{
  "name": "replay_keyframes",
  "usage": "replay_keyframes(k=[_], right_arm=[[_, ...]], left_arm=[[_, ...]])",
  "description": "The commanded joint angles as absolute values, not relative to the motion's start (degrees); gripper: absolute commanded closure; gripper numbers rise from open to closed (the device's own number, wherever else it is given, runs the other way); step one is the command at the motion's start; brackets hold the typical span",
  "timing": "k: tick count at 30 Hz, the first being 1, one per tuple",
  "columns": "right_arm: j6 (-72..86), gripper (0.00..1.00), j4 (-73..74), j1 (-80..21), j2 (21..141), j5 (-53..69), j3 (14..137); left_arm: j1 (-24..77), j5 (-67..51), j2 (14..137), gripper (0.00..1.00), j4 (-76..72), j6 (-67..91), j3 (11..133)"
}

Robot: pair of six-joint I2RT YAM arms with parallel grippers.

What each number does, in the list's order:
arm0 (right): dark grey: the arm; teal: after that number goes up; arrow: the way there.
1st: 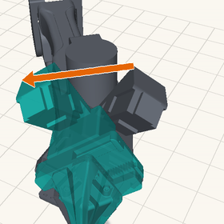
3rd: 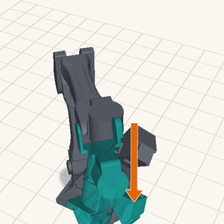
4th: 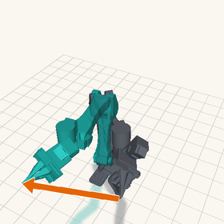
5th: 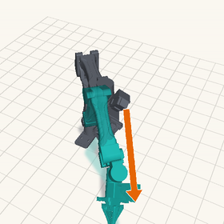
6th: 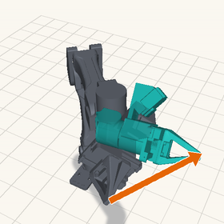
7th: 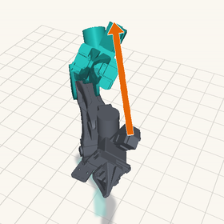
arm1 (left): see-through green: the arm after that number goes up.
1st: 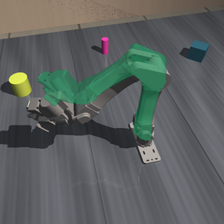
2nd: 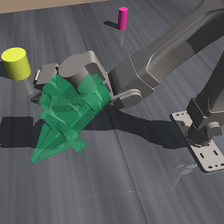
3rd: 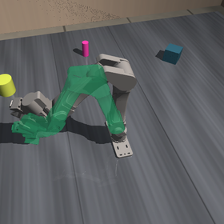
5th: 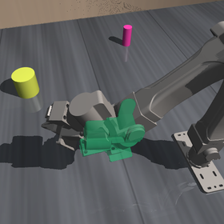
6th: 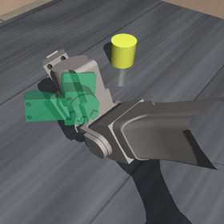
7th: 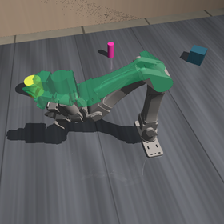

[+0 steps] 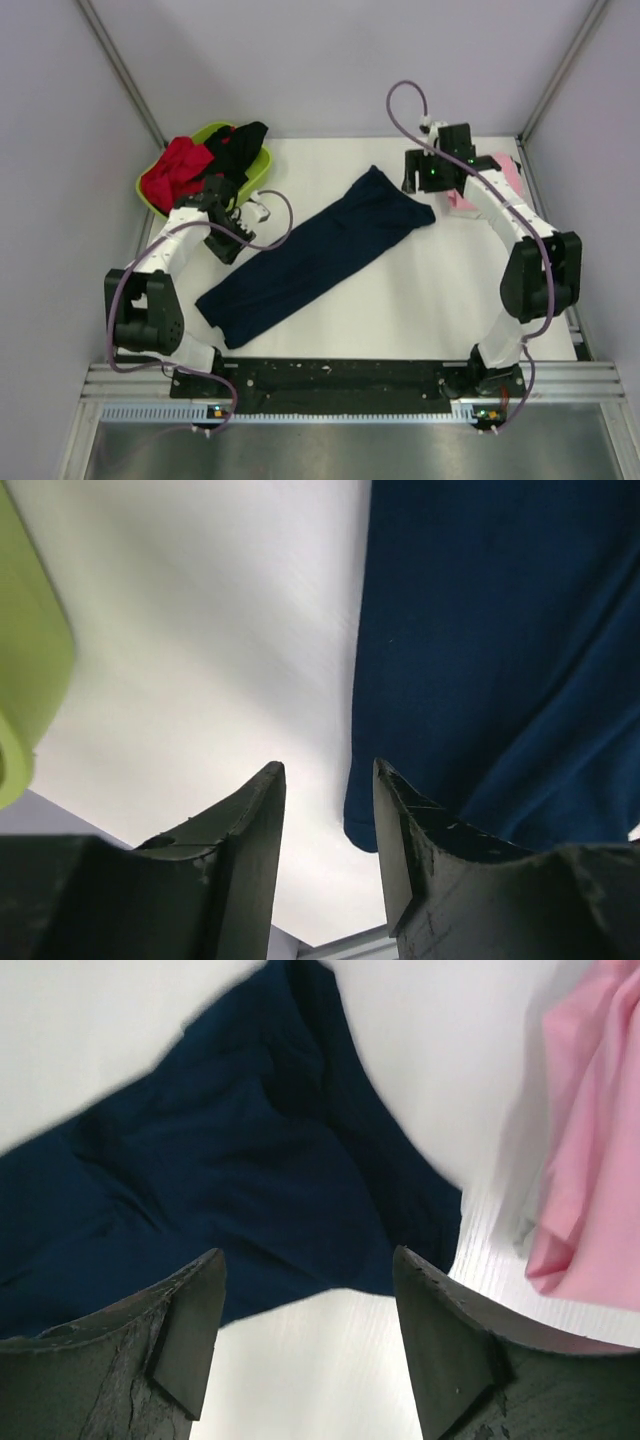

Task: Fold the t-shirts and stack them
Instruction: Rotate the tshirt 70 degrees

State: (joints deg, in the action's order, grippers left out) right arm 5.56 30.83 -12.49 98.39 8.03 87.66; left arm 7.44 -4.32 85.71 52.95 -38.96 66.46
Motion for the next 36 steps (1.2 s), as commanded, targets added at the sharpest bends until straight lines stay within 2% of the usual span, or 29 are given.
replay_keyframes(k=[1, 3, 5, 9, 11, 16, 17, 18, 21, 23, 24, 29, 33, 36], right_arm=[[2.9, 0.33, 30.1, -12.0, 104.5, 7.7, 79.4], [2.2, 0.34, 30.1, -12.0, 107.2, 7.6, 79.4], [1.5, 0.42, 30.4, -12.0, 110.7, 6.4, 80.9], [1.5, 0.86, 33.1, -10.5, 118.3, 5.7, 88.0], [1.3, 0.99, 34.4, -9.5, 122.5, 6.5, 93.9], [0.9, 1.0, 41.7, -8.1, 136.6, 9.4, 120.3], [0.5, 0.99, 42.8, -8.0, 141.2, 10.2, 125.8], [0.7, 0.93, 43.6, -7.9, 144.7, 10.4, 132.1], [1.1, 0.62, 47.5, -7.6, 151.9, 10.4, 149.6], [1.2, 0.46, 46.5, -7.4, 149.7, 10.8, 151.1], [0.8, 0.42, 45.4, -7.4, 147.0, 10.8, 148.7], [-6.6, 0.24, 35.3, -9.2, 122.9, 10.1, 122.8], [-13.4, 0.24, 18.2, -15.4, 99.2, 11.0, 94.0], [-21.1, 0.25, 6.4, -21.5, 83.9, 20.3, 72.5]], left_arm=[[4.5, -1.2, 87.6, 0.56, 47.8, -39.7, 63.9], [3.0, -2.1, 87.6, 0.56, 47.3, -40.2, 63.1], [1.9, -2.3, 87.0, 0.55, 46.8, -40.7, 62.0], [1.7, -2.5, 85.1, 0.48, 45.9, -43.1, 58.1], [1.8, -3.6, 85.1, 0.44, 45.7, -43.9, 56.4], [4.1, -7.5, 85.5, 0.42, 46.3, -44.1, 54.9], [5.3, -9.3, 84.9, 0.4, 46.8, -44.1, 54.8], [6.9, -10.9, 83.9, 0.39, 47.0, -43.9, 54.4], [13.7, -14.7, 81.1, 0.36, 47.2, -44.6, 52.0], [17.0, -16.1, 79.5, 0.35, 47.2, -45.7, 50.5], [17.6, -17.0, 78.8, 0.34, 47.0, -46.6, 49.8], [17.5, -17.0, 77.3, 0.3, 47.0, -49.7, 49.0], [17.5, -19.0, 80.1, 0.25, 48.6, -51.1, 49.0], [17.5, -20.3, 83.5, 0.21, 50.1, -52.5, 49.0]])
